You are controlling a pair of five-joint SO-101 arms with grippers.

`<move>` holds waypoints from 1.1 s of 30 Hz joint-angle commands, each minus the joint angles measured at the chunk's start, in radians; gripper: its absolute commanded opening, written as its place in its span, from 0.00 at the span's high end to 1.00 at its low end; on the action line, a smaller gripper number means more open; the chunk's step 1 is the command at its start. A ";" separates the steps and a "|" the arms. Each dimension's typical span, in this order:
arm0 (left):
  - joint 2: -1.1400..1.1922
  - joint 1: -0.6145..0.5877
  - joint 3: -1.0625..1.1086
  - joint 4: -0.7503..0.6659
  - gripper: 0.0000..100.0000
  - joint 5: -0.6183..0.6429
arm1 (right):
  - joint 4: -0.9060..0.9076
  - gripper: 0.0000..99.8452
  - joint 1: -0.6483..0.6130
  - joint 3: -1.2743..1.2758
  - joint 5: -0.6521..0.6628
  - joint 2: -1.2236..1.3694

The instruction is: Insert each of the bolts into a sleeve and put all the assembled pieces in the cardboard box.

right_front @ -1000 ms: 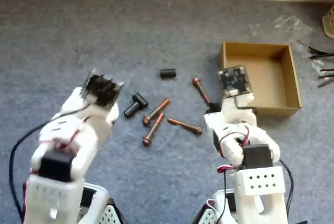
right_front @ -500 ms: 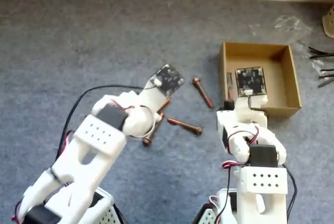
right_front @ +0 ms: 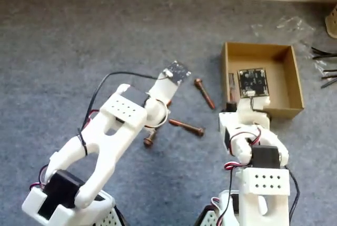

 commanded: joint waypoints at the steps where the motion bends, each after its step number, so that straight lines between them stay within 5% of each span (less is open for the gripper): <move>1: 0.004 0.022 -0.045 -0.003 0.99 0.011 | -0.038 0.99 0.010 0.019 -0.011 -0.018; 6: 0.004 0.016 -0.041 -0.002 0.88 0.089 | -0.067 0.99 0.010 0.039 -0.011 -0.018; 23: 0.008 0.044 0.022 0.000 0.89 0.110 | -0.117 0.99 0.007 0.097 -0.011 -0.019; 33: 0.228 0.016 -0.022 0.028 0.89 0.112 | -0.117 0.99 0.007 0.097 -0.011 -0.019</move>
